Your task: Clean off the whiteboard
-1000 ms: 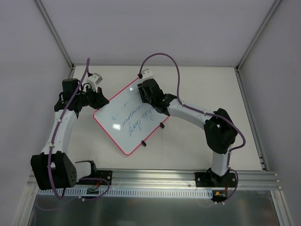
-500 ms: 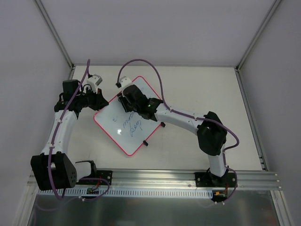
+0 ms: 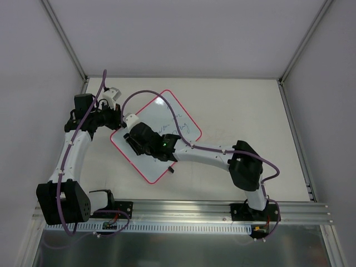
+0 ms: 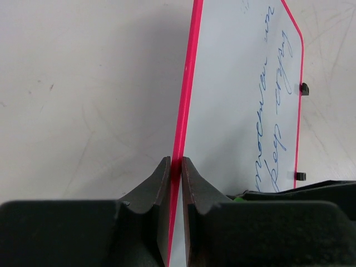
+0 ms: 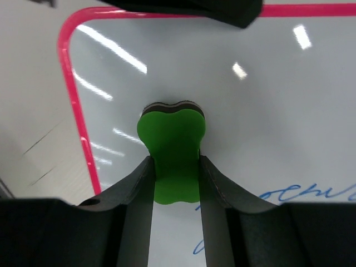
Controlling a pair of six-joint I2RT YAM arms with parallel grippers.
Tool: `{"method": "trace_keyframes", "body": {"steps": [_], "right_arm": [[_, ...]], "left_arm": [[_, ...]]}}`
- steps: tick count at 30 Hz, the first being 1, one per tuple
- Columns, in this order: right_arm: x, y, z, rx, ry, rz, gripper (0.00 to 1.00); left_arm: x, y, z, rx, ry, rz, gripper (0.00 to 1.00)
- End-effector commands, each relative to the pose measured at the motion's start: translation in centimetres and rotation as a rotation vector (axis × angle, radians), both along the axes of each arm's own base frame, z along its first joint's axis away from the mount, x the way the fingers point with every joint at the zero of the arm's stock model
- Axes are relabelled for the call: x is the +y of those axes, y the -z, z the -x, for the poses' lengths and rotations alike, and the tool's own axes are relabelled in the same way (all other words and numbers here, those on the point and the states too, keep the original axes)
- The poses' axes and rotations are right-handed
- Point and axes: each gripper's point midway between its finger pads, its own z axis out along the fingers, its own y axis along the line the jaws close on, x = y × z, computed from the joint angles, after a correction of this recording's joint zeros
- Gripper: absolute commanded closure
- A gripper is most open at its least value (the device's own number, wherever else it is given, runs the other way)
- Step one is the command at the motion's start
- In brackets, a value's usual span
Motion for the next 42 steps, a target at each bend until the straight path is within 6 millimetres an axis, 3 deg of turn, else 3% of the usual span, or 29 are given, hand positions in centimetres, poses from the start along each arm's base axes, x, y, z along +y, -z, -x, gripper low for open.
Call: {"method": "trace_keyframes", "body": {"steps": [1,5,9,19,23,27,33,37,40,42], "right_arm": [[-5.3,2.1,-4.1,-0.046,0.271,0.148,1.00],[-8.6,0.7,-7.0,-0.030,0.430,0.095,1.00],[-11.6,0.7,-10.2,0.006,0.520,0.071,1.00],[-12.7,1.5,-12.6,0.057,0.500,0.073,1.00],[-9.8,1.3,-11.1,0.063,0.370,0.066,1.00],[-5.4,1.8,-6.5,0.072,0.170,0.066,1.00],[-1.1,2.4,-0.7,0.072,-0.060,0.068,1.00],[0.3,2.4,0.3,0.049,-0.092,0.075,1.00],[-0.3,1.6,-1.1,-0.005,-0.028,0.088,1.00],[-1.8,0.9,-3.3,-0.059,0.071,0.110,1.00]], "left_arm": [[-1.8,-1.1,0.6,-0.016,0.063,0.050,1.00],[-1.9,-1.3,0.7,-0.027,0.072,0.051,1.00],[-1.9,-1.4,0.7,-0.032,0.075,0.046,1.00],[-2.1,-1.1,0.9,-0.031,0.087,0.043,1.00],[-2.4,-1.2,0.8,-0.024,0.093,0.052,1.00],[-2.6,-1.1,0.6,-0.012,0.096,0.055,1.00],[-2.7,-0.7,0.7,-0.001,0.086,0.047,1.00],[-2.7,-0.5,0.6,0.011,0.081,0.048,1.00],[-2.8,-0.7,0.6,0.007,0.080,0.049,1.00],[-2.8,-0.6,0.7,0.003,0.084,0.045,1.00]]}}
